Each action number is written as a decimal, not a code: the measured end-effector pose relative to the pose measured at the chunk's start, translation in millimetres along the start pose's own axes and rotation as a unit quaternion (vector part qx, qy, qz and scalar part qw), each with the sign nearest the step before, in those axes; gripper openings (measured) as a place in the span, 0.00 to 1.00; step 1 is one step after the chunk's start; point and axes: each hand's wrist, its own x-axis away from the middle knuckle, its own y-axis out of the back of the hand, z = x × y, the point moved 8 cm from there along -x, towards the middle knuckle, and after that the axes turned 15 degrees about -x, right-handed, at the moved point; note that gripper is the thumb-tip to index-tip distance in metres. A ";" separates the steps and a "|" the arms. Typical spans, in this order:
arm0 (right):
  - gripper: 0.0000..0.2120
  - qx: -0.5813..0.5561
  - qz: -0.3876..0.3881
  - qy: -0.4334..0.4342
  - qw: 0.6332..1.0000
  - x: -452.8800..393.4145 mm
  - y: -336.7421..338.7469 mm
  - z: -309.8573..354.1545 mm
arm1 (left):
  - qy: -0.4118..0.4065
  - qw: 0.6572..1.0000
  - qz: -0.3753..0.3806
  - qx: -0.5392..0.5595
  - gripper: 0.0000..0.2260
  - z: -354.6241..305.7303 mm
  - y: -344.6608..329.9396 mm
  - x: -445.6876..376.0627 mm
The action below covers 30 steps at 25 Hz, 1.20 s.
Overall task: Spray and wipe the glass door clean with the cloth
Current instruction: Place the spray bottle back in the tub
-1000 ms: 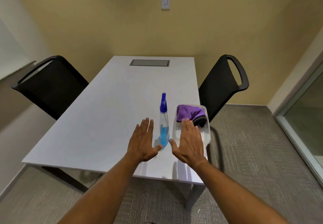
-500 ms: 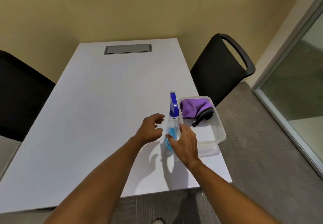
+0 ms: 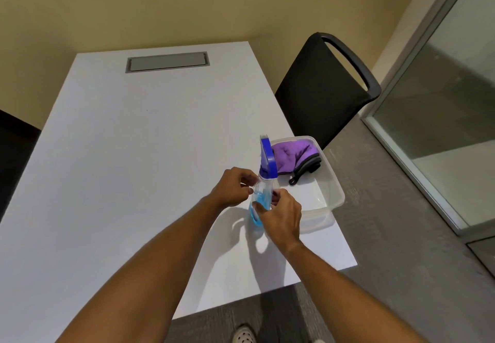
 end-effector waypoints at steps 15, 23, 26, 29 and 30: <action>0.25 -0.059 0.071 0.117 0.989 -8.5 42.4 52.2 | -0.074 0.995 -0.058 -0.012 0.13 -48.6 55.0 31.7; 0.23 -0.052 0.188 0.156 0.968 -38.0 105.3 94.1 | -0.104 0.990 -0.076 -0.050 0.20 -119.4 67.8 32.7; 0.22 -0.036 0.227 0.172 0.958 -58.1 127.4 101.3 | -0.094 0.990 -0.098 -0.046 0.22 -144.7 63.4 28.3; 0.21 -0.024 0.260 0.187 0.947 -80.7 146.7 103.0 | -0.060 0.989 -0.128 -0.033 0.22 -163.3 54.0 20.6; 0.21 -0.019 0.276 0.192 0.942 -87.4 151.0 101.7 | -0.046 0.990 -0.133 -0.029 0.22 -167.8 49.0 19.4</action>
